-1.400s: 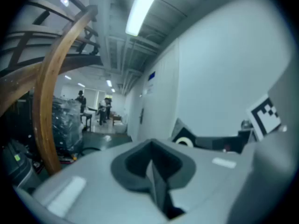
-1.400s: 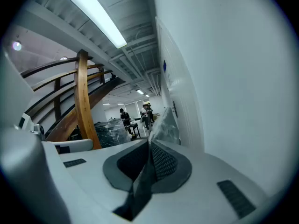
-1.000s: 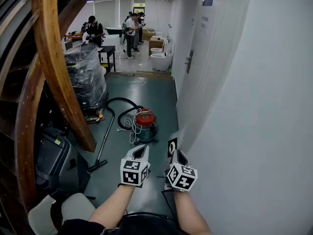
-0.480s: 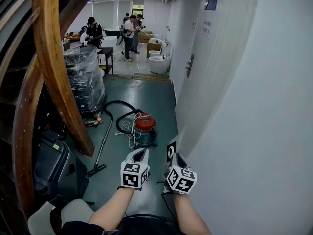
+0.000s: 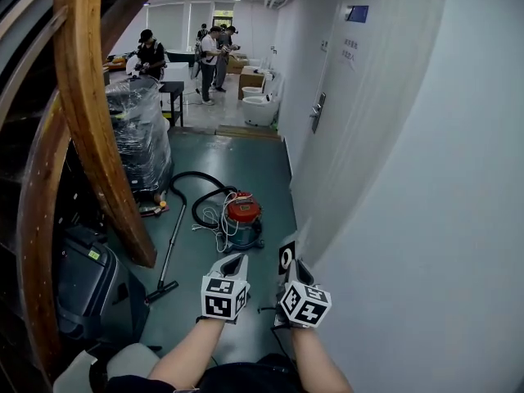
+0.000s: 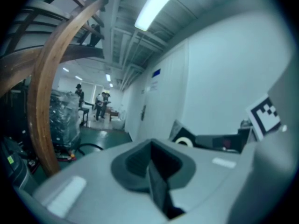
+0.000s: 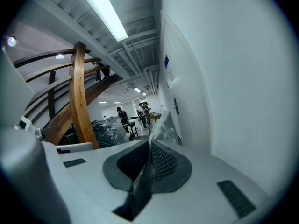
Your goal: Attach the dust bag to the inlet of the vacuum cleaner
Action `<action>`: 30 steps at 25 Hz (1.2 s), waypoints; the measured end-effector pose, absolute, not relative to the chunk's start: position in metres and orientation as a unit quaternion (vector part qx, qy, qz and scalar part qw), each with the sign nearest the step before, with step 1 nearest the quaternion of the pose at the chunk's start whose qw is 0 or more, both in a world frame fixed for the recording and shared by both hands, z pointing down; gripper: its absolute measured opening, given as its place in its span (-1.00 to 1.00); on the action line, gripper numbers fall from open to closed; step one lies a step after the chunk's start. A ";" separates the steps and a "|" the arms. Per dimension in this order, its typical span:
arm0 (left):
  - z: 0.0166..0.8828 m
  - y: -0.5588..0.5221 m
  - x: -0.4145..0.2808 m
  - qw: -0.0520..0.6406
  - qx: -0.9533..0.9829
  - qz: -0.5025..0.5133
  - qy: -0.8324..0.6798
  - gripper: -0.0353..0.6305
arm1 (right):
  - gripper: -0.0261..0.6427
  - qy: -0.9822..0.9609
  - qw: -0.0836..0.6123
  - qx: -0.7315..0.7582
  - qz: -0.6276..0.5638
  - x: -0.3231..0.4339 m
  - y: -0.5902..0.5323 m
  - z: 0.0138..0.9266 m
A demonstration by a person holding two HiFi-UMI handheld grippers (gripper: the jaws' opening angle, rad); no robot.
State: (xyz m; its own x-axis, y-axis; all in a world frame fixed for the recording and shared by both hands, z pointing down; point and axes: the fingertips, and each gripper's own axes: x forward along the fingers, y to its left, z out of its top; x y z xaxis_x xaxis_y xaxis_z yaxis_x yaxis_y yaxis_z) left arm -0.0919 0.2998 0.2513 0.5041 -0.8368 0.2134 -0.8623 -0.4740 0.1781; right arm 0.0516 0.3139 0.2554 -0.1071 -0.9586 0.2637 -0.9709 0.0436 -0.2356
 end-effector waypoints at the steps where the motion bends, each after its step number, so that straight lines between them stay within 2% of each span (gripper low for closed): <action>1: 0.254 0.299 -0.095 0.133 0.857 0.050 -0.495 -0.90 | -0.87 -0.721 0.018 0.669 0.181 0.049 0.313 0.258; 9: 0.268 0.271 -0.107 0.136 0.857 0.063 -0.492 -0.90 | -0.87 -0.718 0.022 0.668 0.195 0.038 0.282 0.274; 17: 0.272 0.193 -0.105 0.128 0.850 0.075 -0.505 -0.90 | -0.87 -0.717 0.014 0.664 0.210 0.055 0.199 0.285; 30: 0.265 0.061 -0.056 0.130 0.848 0.088 -0.507 -0.90 | -0.87 -0.729 0.023 0.652 0.207 0.095 0.063 0.277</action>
